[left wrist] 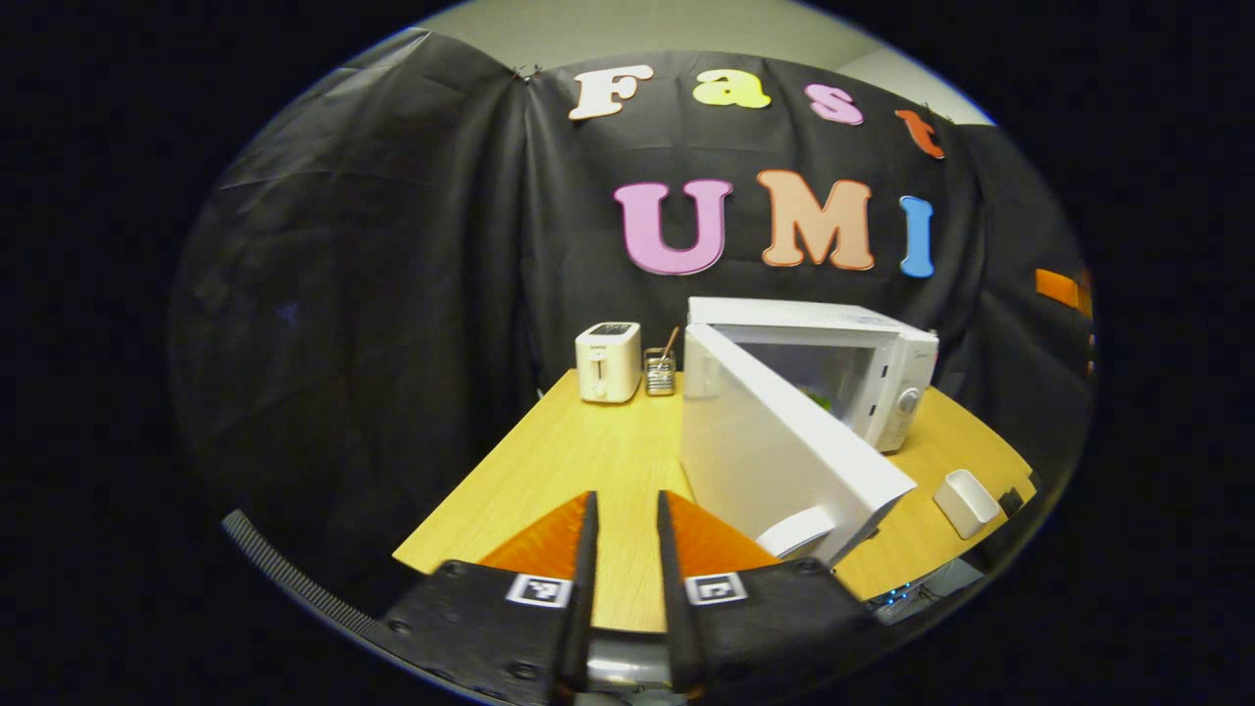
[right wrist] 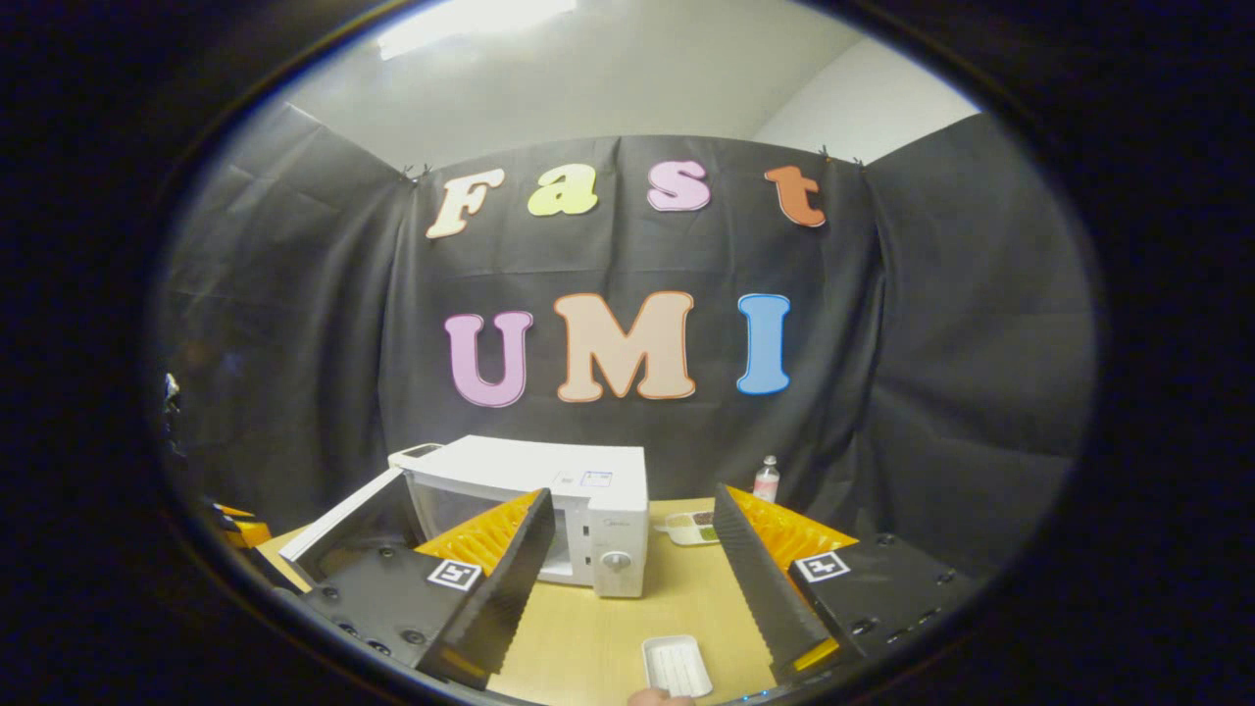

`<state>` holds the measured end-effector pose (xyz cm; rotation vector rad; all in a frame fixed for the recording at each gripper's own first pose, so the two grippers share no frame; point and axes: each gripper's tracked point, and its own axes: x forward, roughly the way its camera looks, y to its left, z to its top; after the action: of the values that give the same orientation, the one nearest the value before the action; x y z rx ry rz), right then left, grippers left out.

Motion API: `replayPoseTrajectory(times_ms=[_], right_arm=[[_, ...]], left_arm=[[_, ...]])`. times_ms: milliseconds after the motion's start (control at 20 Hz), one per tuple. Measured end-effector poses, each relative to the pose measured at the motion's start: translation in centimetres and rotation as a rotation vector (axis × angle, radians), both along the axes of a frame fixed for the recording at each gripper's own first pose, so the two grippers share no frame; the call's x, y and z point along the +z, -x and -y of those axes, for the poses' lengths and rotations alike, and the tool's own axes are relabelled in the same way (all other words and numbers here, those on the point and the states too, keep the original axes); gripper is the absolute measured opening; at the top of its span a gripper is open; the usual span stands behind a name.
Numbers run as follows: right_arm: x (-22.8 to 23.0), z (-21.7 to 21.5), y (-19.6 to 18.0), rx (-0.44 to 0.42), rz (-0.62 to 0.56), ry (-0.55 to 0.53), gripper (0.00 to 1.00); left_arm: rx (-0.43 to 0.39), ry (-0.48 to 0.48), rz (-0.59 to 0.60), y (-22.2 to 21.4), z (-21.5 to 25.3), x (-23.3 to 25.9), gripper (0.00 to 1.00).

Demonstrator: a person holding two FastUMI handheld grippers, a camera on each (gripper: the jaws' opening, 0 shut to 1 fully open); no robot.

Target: Open the microwave oven with the left hand, put the food in, and close the microwave oven.

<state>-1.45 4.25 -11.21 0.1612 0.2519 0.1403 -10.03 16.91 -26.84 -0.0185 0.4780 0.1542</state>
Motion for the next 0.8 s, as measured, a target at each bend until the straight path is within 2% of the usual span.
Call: replayPoseTrajectory(times_ms=[50, 100, 150, 200, 250, 300, 500, 800], right_arm=[[0.0, 0.3, 0.2, -0.004, -0.002, -0.006, 0.92], [0.0, 0.4, 0.0, -0.007, -0.005, -0.011, 0.92], [0.1, 0.5, 0.0, -0.009, -0.007, -0.013, 0.92], [0.2, 0.7, 0.0, -0.013, -0.008, -0.011, 0.99], [0.1, 0.8, 0.0, -0.013, -0.011, -0.006, 0.99], [0.1, 0.9, 0.1, -0.011, -0.011, -0.003, 0.92], [0.3, 1.4, -0.3, -0.012, -0.013, 0.011, 0.91], [0.7, 2.4, -0.8, -0.032, -0.009, 0.01, 0.92]], left_arm=[[0.017, 0.013, -0.023, 0.1, -0.2, -1.2, 0.01], [0.019, 0.03, -0.05, 0.2, -0.3, -2.2, 0.04], [0.006, 0.042, -0.059, 0.7, 0.2, -2.6, 0.0], [-0.008, 0.033, -0.053, 0.6, 0.4, -2.5, 0.0], [-0.029, 0.015, -0.051, 0.5, 0.7, -2.7, 0.0], [-0.049, -0.011, -0.052, 0.3, 1.0, -2.9, 0.0], [-0.103, -0.104, -0.07, 0.0, 1.5, -4.2, 0.0], [-0.187, -0.121, -0.084, 0.0, 5.3, -5.4, 0.0]])
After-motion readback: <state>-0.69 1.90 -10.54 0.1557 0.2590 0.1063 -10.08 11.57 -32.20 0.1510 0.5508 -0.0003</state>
